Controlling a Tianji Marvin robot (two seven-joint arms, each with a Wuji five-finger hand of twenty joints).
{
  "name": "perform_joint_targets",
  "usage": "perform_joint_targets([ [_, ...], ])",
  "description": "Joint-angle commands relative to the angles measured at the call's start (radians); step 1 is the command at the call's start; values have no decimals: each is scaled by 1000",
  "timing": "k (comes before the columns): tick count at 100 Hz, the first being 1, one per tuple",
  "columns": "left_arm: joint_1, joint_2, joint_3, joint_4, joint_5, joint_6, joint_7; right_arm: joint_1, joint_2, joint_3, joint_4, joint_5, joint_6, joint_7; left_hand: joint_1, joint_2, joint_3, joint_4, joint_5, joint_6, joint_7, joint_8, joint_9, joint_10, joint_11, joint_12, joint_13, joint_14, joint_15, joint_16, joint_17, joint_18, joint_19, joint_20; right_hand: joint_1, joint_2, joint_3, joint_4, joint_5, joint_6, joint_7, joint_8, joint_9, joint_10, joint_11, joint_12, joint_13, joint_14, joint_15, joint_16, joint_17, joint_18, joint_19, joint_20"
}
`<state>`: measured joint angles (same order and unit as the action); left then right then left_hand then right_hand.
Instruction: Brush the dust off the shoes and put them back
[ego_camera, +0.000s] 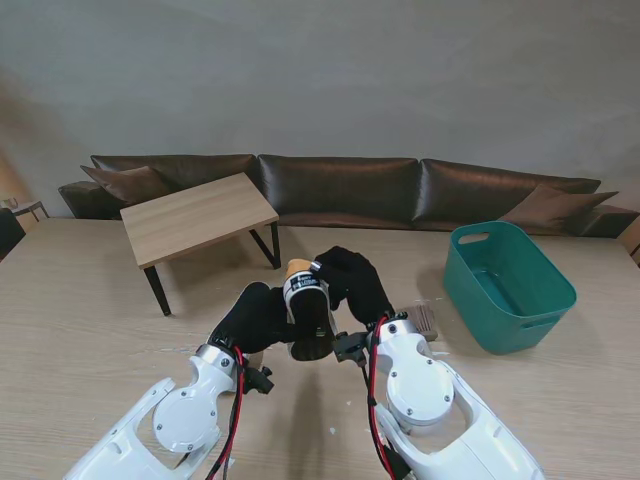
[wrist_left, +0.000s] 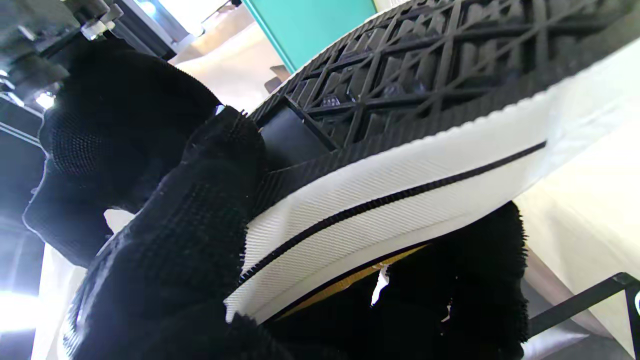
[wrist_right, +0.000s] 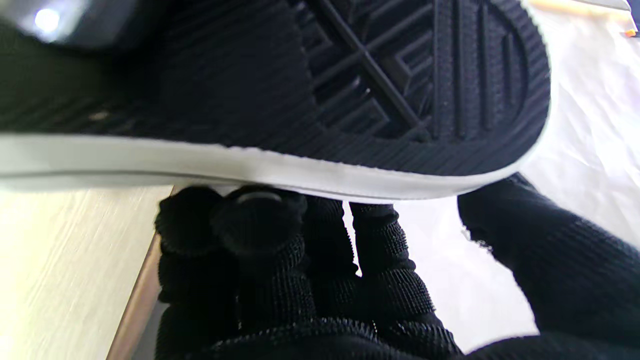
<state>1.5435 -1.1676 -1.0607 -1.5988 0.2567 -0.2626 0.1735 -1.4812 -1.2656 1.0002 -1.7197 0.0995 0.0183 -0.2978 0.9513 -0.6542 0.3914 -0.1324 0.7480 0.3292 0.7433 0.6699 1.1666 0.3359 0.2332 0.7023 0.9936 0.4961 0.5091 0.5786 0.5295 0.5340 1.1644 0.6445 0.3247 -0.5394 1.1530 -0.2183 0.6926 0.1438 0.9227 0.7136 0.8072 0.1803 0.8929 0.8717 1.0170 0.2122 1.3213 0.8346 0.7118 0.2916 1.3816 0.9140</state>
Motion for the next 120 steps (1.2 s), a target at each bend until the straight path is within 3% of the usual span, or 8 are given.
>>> perform_joint_targets([
  [1, -17, -11, -8, -25, -3, 7, -25, -12, -4, -4, 16, -16, -8, 15, 173, 173, 198, 28, 51, -95, 139, 31, 117, -70, 143, 52, 142, -83, 159, 28, 57, -42, 81, -16, -56, 28, -31, 85, -53, -48, -97, -1, -78, -40, -88, -118, -116, 58, -289, -93, -336, -3, -84, -30],
  [18, -18, -10, -26, -32, -79, 43, -66, -27, 1, 27, 13, -25, -15, 14, 184, 168, 208, 30, 54, -76, 140, 32, 118, -58, 167, 72, 180, -81, 187, 43, 95, -42, 103, -24, -99, 62, -127, 83, -177, -93, -279, -119, -179, -40, -219, -274, -230, 57, -553, -208, -437, 19, -311, -134],
  [34, -15, -8, -50, -44, -157, 71, -111, -37, 21, 64, 23, -70, -19, 59, 194, 171, 203, 32, 52, -70, 139, 35, 109, -51, 177, 90, 177, -79, 191, 55, 89, -42, 101, -33, -105, 55, -214, 81, -275, -95, -331, -192, -266, -54, -256, -326, -298, 38, -685, -265, -484, 5, -450, -193],
  [47, -18, 2, -73, -54, -213, 98, -176, -45, 55, 101, 33, -85, -30, 174, 198, 177, 193, 34, 46, -75, 141, 42, 102, -55, 182, 109, 169, -82, 193, 67, 73, -50, 97, -38, -77, 29, -345, 76, -351, -84, -367, -253, -355, -69, -288, -356, -352, 7, -741, -284, -526, -17, -533, -196],
  [58, -31, 7, -82, -56, -268, 126, -223, -46, 81, 115, 42, -92, -51, 268, 203, 179, 187, 36, 44, -73, 140, 45, 97, -52, 185, 125, 162, -74, 202, 82, 63, -48, 106, -33, -13, 3, -577, 71, -410, -68, -378, -284, -430, -83, -289, -360, -390, -20, -760, -287, -545, -38, -604, -171],
  [68, -47, 6, -78, -51, -315, 147, -247, -39, 100, 110, 48, -128, -54, 327, 205, 180, 185, 37, 45, -69, 138, 45, 97, -46, 184, 131, 160, -67, 205, 89, 58, -42, 111, -29, -36, -54, -587, 85, -479, -30, -396, -294, -491, -87, -283, -357, -414, -37, -775, -294, -546, -46, -635, -170],
  [106, -73, 7, -63, -65, -409, 182, -308, -9, 115, 34, 68, -206, -46, 369, 208, 183, 177, 39, 46, -64, 134, 48, 97, -43, 181, 139, 158, -68, 211, 103, 61, -39, 125, -17, 17, -58, -601, 71, -396, -6, -339, -282, -470, -75, -226, -344, -381, -35, -734, -285, -510, -46, -637, -157],
  [120, -79, 5, -60, -64, -423, 182, -308, -6, 110, 6, 78, -211, -60, 351, 208, 184, 175, 40, 46, -63, 133, 50, 96, -44, 180, 141, 158, -67, 211, 105, 58, -36, 123, -16, 179, -116, -616, 117, -226, -33, -229, -198, -353, -74, -180, -312, -305, -37, -646, -255, -478, -35, -570, -147],
])
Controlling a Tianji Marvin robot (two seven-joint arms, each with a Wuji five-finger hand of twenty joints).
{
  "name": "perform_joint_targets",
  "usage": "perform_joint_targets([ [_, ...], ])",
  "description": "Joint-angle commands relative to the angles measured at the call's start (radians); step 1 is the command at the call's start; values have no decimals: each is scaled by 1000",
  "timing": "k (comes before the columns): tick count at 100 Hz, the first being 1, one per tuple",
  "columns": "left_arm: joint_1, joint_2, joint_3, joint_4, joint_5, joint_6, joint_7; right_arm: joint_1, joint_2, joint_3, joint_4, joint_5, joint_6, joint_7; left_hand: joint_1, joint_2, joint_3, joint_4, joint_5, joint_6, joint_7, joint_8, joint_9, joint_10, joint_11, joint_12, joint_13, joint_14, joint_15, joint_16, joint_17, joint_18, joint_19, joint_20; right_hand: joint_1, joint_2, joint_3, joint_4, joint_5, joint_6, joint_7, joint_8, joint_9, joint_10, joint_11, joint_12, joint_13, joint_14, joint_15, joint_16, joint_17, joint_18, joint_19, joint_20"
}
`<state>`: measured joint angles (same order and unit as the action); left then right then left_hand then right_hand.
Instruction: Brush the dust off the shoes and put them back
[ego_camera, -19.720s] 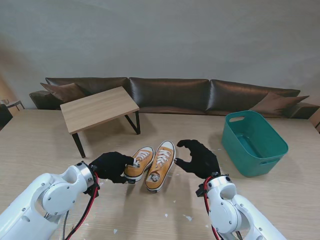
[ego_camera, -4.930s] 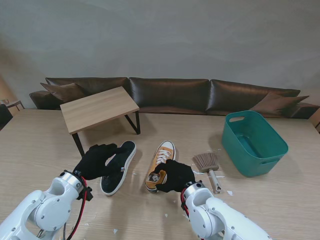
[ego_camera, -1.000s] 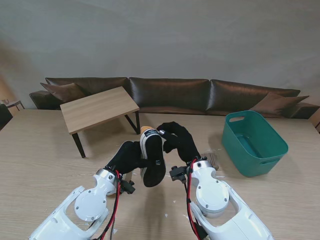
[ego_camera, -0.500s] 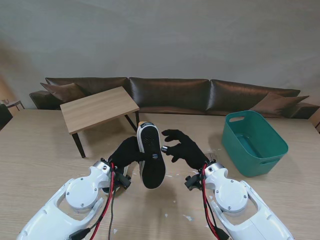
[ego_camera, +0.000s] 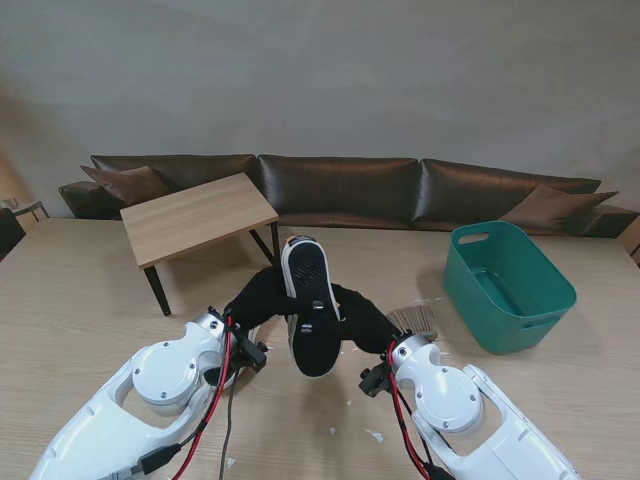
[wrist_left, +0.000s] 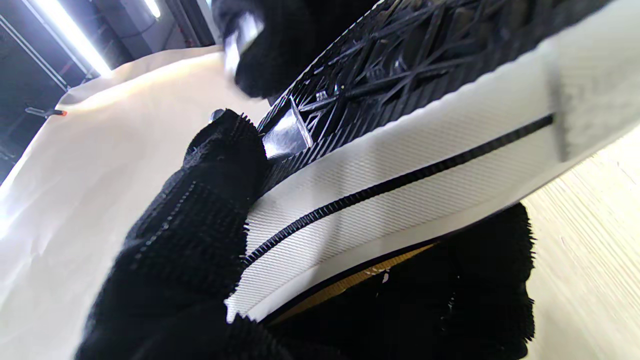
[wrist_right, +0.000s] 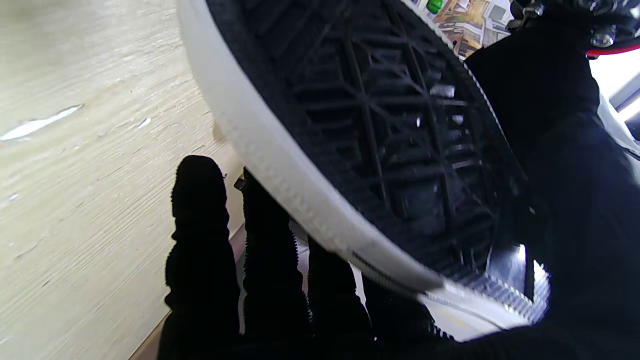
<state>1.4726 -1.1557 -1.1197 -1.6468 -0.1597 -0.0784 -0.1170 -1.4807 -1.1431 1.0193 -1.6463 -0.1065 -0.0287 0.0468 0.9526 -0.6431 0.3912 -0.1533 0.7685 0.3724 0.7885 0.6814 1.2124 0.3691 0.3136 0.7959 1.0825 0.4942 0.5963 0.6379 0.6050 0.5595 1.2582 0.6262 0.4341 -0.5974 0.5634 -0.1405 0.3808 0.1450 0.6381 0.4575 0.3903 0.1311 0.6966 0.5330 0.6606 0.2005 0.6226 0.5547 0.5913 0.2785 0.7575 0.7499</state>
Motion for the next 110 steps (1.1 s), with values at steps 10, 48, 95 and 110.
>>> perform_joint_targets([
  [10, -7, -8, -2, -15, -5, 5, -12, -9, -20, -31, 15, -10, -31, -27, 208, 173, 173, 61, 25, -103, 86, 39, 47, -74, 97, 49, 65, -64, 121, 47, -25, -60, 27, 3, 26, -161, 433, 10, 266, -70, 169, 172, 260, -64, 86, 97, 190, -37, 193, 76, -293, -13, 173, -2],
  [48, 6, -16, -12, 5, 36, 22, 34, -35, -62, -52, 38, 123, -69, -124, 142, 158, 86, 69, -1, -109, -182, -76, -116, -27, -4, 72, -149, -21, 52, 77, -224, -56, -81, 65, 108, -115, 702, -160, 631, -12, 481, 95, 796, 45, 124, 232, 637, 29, 500, 158, 69, 46, 578, -45],
  [95, 53, -26, -67, -47, 68, 16, 116, -52, -88, -54, 46, 143, -8, -199, -167, 215, 100, 75, -239, -203, -708, -418, -599, 64, -234, -456, -626, 37, -372, -164, -490, -107, -617, 48, 155, -184, 817, -172, 715, 132, 476, 239, 912, 156, 111, 304, 641, 36, 762, 257, 239, 131, 643, 8],
  [110, 78, -22, -99, -66, 121, -15, 139, -51, -95, -53, 49, 124, 34, -226, -176, 224, 88, 75, -251, -199, -706, -446, -637, 64, -244, -498, -663, 27, -413, -200, -468, -111, -773, 54, 156, -187, 821, -176, 719, 133, 477, 242, 917, 159, 106, 310, 641, 35, 767, 260, 246, 132, 642, 12],
])
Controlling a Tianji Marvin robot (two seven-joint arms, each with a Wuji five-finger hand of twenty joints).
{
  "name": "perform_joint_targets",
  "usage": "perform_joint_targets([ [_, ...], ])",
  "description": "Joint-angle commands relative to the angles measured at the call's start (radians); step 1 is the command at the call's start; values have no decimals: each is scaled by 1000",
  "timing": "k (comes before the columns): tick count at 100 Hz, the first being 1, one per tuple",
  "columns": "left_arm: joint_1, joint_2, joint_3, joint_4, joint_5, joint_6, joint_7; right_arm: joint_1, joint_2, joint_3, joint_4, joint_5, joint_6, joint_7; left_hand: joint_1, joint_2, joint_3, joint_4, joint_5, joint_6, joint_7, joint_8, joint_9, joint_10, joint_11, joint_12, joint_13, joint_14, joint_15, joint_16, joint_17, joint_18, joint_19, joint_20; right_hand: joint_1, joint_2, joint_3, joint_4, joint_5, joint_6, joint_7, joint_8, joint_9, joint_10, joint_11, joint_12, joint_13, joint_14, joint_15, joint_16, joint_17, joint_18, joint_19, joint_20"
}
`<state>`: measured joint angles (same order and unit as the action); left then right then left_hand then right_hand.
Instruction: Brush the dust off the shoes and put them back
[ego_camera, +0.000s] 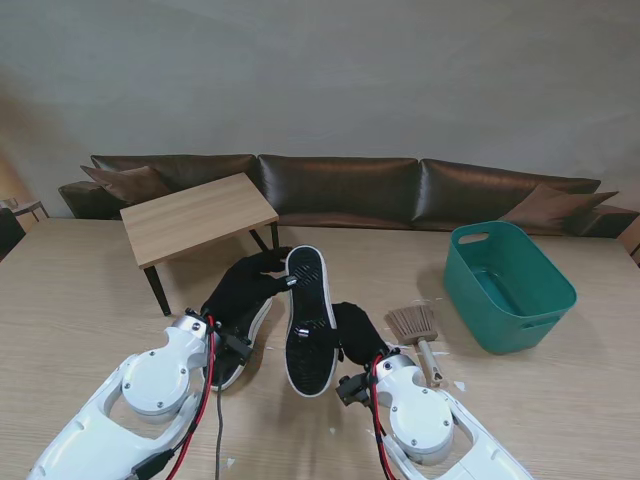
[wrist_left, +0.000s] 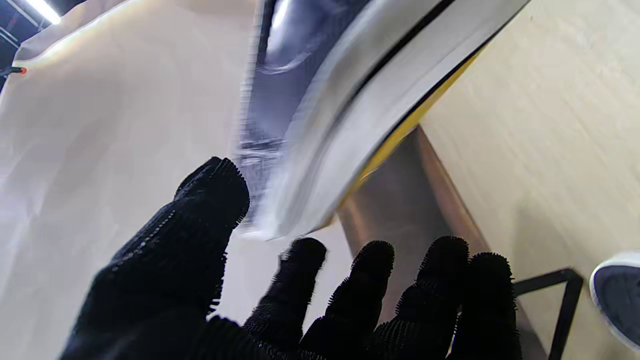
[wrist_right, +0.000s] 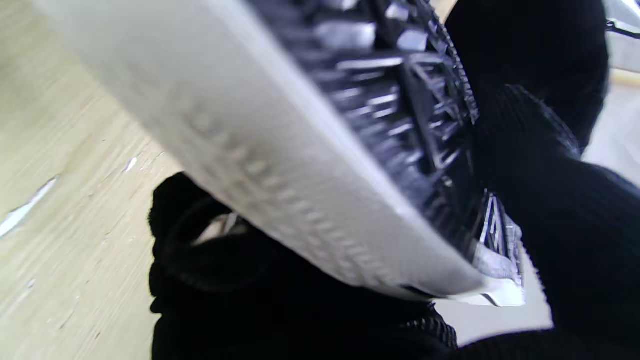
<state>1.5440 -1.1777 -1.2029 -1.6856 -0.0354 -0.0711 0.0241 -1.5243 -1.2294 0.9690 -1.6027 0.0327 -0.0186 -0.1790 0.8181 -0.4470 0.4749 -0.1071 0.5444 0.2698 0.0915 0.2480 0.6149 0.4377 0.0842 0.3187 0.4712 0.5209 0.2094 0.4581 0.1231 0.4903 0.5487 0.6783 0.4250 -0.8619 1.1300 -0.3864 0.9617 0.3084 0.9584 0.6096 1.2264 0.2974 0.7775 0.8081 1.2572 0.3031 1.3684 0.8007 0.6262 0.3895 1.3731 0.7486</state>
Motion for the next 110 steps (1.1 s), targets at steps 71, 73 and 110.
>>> perform_joint_targets([
  [71, 174, 30, -122, -77, 377, -140, 88, 146, -89, -135, 166, -179, 326, -169, -17, 54, -17, 31, 81, -81, 46, 28, 26, -18, 11, 18, -34, -14, -15, -10, 78, -30, -232, 135, 128, 62, 231, 71, 106, -99, 140, 2, 51, -45, 24, 34, 47, -100, 4, -1, 200, -26, 54, 22],
  [73, 175, 31, -122, -78, 383, -139, 86, 152, -92, -140, 173, -181, 335, -171, -17, 55, -18, 31, 79, -81, 45, 28, 27, -19, 11, 18, -33, -14, -14, -10, 79, -31, -232, 135, 126, 62, 231, 72, 105, -104, 141, -4, 49, -49, 26, 33, 47, -105, 3, -2, 200, -29, 57, 21],
  [110, 185, 46, -127, -87, 434, -114, 38, 209, -127, -185, 230, -187, 485, -178, -11, 72, -43, 33, 107, -76, 55, 45, 33, -26, 11, 26, -36, -22, -14, -9, 78, -37, -242, 150, 48, 130, 189, 100, 76, -108, 43, -132, 18, -61, 40, 15, 48, -111, 21, 1, 195, -27, 128, 50],
])
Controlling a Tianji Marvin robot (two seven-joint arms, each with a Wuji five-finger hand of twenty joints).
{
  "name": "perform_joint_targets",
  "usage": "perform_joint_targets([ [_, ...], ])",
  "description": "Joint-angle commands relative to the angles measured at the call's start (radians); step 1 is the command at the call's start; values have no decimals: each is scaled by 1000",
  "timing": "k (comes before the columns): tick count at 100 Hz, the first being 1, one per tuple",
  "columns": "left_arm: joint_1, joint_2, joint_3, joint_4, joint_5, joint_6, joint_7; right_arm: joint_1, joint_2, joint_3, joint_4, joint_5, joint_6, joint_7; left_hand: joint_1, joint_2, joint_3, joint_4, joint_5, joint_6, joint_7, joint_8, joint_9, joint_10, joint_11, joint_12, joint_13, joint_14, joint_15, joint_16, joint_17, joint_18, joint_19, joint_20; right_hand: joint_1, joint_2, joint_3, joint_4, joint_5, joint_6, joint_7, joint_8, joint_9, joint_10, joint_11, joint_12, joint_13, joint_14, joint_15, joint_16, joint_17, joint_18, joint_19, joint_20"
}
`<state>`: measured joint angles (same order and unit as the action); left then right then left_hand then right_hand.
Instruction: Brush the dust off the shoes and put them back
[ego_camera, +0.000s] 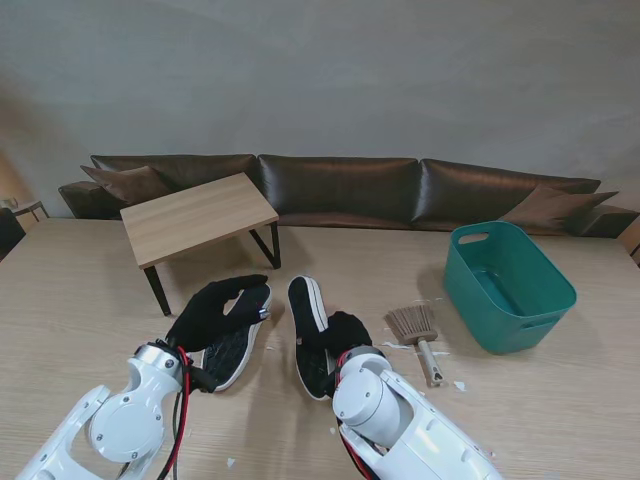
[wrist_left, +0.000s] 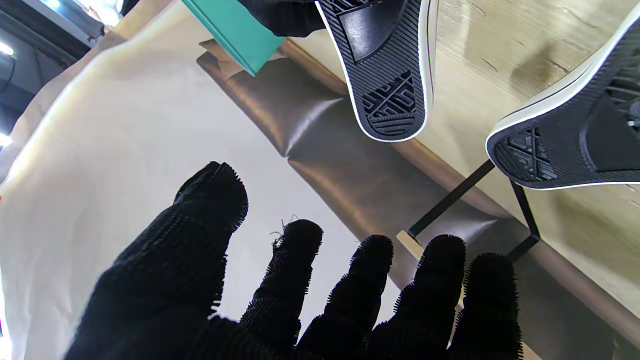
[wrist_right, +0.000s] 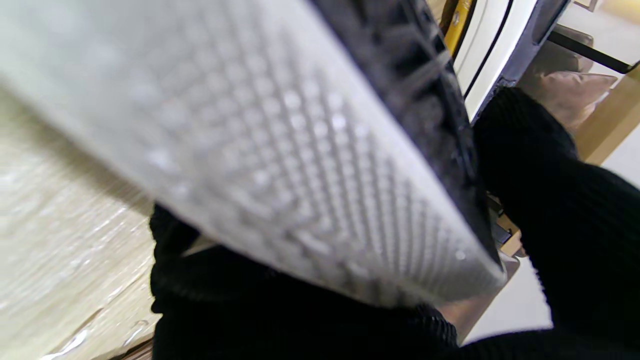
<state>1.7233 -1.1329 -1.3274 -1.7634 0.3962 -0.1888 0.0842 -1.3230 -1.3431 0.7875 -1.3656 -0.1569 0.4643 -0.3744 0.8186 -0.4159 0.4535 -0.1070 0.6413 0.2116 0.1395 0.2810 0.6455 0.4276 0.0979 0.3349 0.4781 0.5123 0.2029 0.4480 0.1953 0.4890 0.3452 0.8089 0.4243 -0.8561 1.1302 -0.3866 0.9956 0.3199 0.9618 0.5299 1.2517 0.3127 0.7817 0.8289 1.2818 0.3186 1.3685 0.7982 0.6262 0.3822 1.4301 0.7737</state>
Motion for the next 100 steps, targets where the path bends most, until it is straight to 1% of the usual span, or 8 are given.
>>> perform_joint_targets([
  [1, 6, 1, -3, -10, 2, 4, -22, 9, -14, -4, -7, 2, 6, 18, -10, 40, -22, 33, 7, -17, 5, 12, 2, -14, -3, 10, -42, -14, -8, 1, 5, -35, -39, 20, 47, 125, 188, 101, 42, -120, 38, -54, -7, -76, 36, -6, 23, -127, 21, 4, 195, -19, 72, 25],
  [27, 10, 0, -2, -15, 0, 14, -21, 28, -10, -20, -11, 2, 78, 71, -4, 46, -36, 35, 17, -15, 7, 20, 4, -11, -3, 12, -40, -11, -7, 2, 7, -35, -42, 26, -3, 233, 146, 135, -19, -108, -115, -120, -87, -96, 72, -5, 24, -129, 13, -13, 151, -34, 94, 46],
  [36, 10, 1, -1, -17, 0, 17, -23, 34, -12, -25, -9, 7, 86, 77, -2, 48, -40, 36, 17, -15, 7, 22, 4, -10, -3, 12, -39, -12, -6, 2, 9, -36, -43, 27, -55, 268, 134, 193, -12, -104, -190, -127, -100, -96, 80, -19, 23, -120, 13, -20, 140, -32, 98, 50],
  [40, 10, 1, -1, -17, -1, 18, -23, 38, -11, -29, -7, 3, 92, 82, -1, 49, -41, 36, 20, -14, 8, 23, 5, -10, -3, 12, -40, -13, -7, 2, 9, -35, -43, 28, -89, 287, 122, 249, -2, -101, -252, -49, -109, -98, 84, -24, 23, -120, 11, -23, 133, -35, 98, 51],
  [45, 11, 1, -1, -17, -3, 20, -24, 45, -10, -34, -7, -4, 106, 92, -2, 51, -44, 36, 21, -14, 8, 23, 6, -10, -3, 13, -39, -12, -6, 2, 9, -37, -44, 29, -124, 286, 104, 268, -19, -101, -281, -25, -126, -104, 85, -24, 23, -121, 4, -27, 123, -40, 97, 51],
  [84, 7, 3, 3, -15, -17, 24, -39, 89, 26, -91, 1, -136, 184, 179, 3, 65, -61, 38, 35, -13, 11, 29, 10, -7, -2, 14, -37, -11, -6, 3, 9, -35, -47, 33, -203, 287, -5, 274, -201, -91, -374, -83, -231, -134, 119, -29, 24, -124, -3, -51, 72, -73, 118, 67],
  [86, 7, 3, 3, -15, -17, 24, -40, 90, 28, -94, 0, -145, 187, 184, 4, 68, -62, 38, 33, -15, 10, 29, 11, -8, -2, 14, -36, -12, -5, 3, 10, -35, -47, 33, -207, 289, -18, 281, -217, -89, -334, -158, -235, -135, 128, -43, 24, -127, 3, -61, 72, -74, 121, 60],
  [100, 6, 4, 4, -12, -20, 24, -47, 108, 48, -122, -5, -203, 201, 221, 7, 77, -73, 38, 41, -15, 12, 31, 13, -6, -2, 14, -35, -12, -5, 3, 11, -35, -47, 34, -229, 305, -56, 281, -264, -98, -322, -185, -258, -149, 126, -43, 23, -136, -10, -68, 61, -86, 114, 57],
])
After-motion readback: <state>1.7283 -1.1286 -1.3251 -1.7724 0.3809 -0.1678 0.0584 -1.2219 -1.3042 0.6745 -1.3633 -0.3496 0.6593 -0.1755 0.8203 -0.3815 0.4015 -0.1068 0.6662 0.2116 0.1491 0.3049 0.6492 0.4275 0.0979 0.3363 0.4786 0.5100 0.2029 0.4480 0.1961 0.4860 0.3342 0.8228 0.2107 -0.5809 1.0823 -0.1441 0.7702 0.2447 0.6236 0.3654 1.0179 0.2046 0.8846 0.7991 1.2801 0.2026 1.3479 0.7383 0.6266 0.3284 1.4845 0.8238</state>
